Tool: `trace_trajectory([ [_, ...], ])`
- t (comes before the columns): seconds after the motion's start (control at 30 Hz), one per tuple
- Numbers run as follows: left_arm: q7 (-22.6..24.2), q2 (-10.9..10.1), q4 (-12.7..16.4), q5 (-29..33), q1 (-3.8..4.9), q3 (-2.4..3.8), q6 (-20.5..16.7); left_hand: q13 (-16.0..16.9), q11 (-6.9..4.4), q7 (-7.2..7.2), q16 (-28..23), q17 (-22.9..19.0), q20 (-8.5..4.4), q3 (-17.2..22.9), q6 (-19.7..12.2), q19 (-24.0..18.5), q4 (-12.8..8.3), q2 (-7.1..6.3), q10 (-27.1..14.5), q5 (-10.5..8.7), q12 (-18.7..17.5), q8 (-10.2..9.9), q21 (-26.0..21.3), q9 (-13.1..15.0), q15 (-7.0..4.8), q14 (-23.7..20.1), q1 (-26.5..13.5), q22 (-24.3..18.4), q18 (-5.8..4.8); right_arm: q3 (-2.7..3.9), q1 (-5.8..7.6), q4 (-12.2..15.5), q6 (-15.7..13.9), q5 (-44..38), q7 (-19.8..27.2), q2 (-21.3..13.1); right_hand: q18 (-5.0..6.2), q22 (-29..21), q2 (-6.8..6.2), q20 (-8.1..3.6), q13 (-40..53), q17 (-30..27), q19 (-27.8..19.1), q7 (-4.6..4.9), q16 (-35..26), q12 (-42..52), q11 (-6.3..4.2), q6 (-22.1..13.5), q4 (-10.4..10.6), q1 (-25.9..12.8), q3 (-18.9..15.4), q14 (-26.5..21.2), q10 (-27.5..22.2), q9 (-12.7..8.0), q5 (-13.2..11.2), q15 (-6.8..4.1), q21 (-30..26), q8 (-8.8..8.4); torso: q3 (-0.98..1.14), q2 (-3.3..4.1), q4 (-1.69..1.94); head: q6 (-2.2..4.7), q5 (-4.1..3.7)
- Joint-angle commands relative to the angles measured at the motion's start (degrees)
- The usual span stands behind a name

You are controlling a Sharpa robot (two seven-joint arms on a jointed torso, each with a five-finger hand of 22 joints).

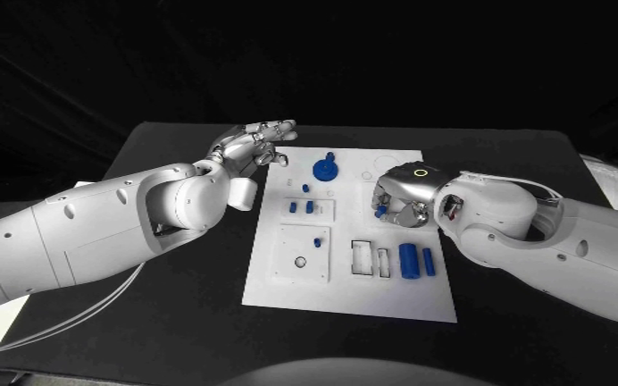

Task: Assemble the parts on the task board

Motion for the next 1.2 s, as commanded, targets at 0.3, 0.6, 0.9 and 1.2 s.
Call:
trace_trajectory([
  [0.3, 0.1, -0.1, -0.1, -0.3, 0.02, 0.03, 1.0, 0.1, 0.08, 0.04, -0.3, -0.1, 0.05, -0.4, -0.6, -0.4, 0.1, 0.23, -0.5, 0.32, 0.3, 0.0, -0.3, -0.1, -0.09, -0.4, -0.1, -0.1, 0.54, -0.02, -0.07, -0.1, -1.9, -0.5, 0.4, -0.1, 0.11, 1.0, 1.57, -1.46, 0.2, 1.0, 0.4, -0.63, 1.0, -0.5, -0.84, 2.5, 0.4, 0.1, 1.9, 2.8, 2.6, 0.6, -0.3, -1.10, 0.3, 1.04, -0.02, -0.06, 0.03, -0.19, 0.07],
  [0.6, 0.0, 0.0, -0.3, -0.3, 0.03, 0.03, 0.9, 0.1, 0.08, 0.05, -0.3, -0.2, 0.06, -0.4, -0.6, -0.4, 0.0, 0.25, -0.5, 0.33, 0.3, 0.0, -0.3, -0.1, -0.08, -0.5, -0.1, -0.1, 0.54, 0.33, 0.52, 2.3, -3.8, 2.4, -0.2, -2.0, 0.05, 1.2, 1.94, -1.69, 0.2, 1.2, 0.5, -0.75, 1.2, -0.9, -0.99, 2.9, 0.3, 0.3, 2.6, 2.9, 3.0, 0.8, -0.4, -1.26, 0.4, 1.16, -0.10, -0.17, 0.21, -0.01, -0.28],
  [0.9, -0.1, 0.0, -0.4, -0.3, 0.03, 0.03, 0.8, 0.1, 0.08, 0.05, -0.3, -0.2, 0.06, -0.4, -0.6, -0.4, 0.0, 0.25, -0.5, 0.33, 0.3, 0.0, -0.3, -0.1, -0.08, -0.5, -0.1, -0.1, 0.54, 1.07, 1.21, 7.7, -5.1, 5.6, 0.2, -4.0, 0.01, 1.3, 1.77, -1.75, 0.1, 1.3, 0.6, -0.64, 1.3, -1.2, -0.96, 2.9, 0.1, 0.4, 2.8, 2.9, 3.1, 0.8, -0.4, -1.29, 0.5, 1.10, -0.07, -0.08, -0.04, 0.07, 0.18],
  [1.2, -0.2, 0.2, -0.5, -0.3, 0.03, 0.03, 1.0, 0.1, 0.09, 0.05, -0.3, -0.2, 0.07, -0.4, -0.6, -0.4, 0.0, 0.26, -0.6, 0.34, 0.4, 0.0, -0.4, -0.1, -0.07, -0.5, 0.0, -0.1, 0.55, 0.83, -0.44, 10.0, -5.7, 5.1, 2.1, 0.5, 0.02, 1.1, 1.61, -1.78, 0.1, 1.2, 0.6, -0.44, 1.3, -1.5, -0.86, 2.7, 0.1, 0.4, 3.0, 2.8, 3.1, 0.8, -0.4, -1.24, 0.4, 0.95, -0.09, -0.10, 0.12, -0.24, 1.04],
])
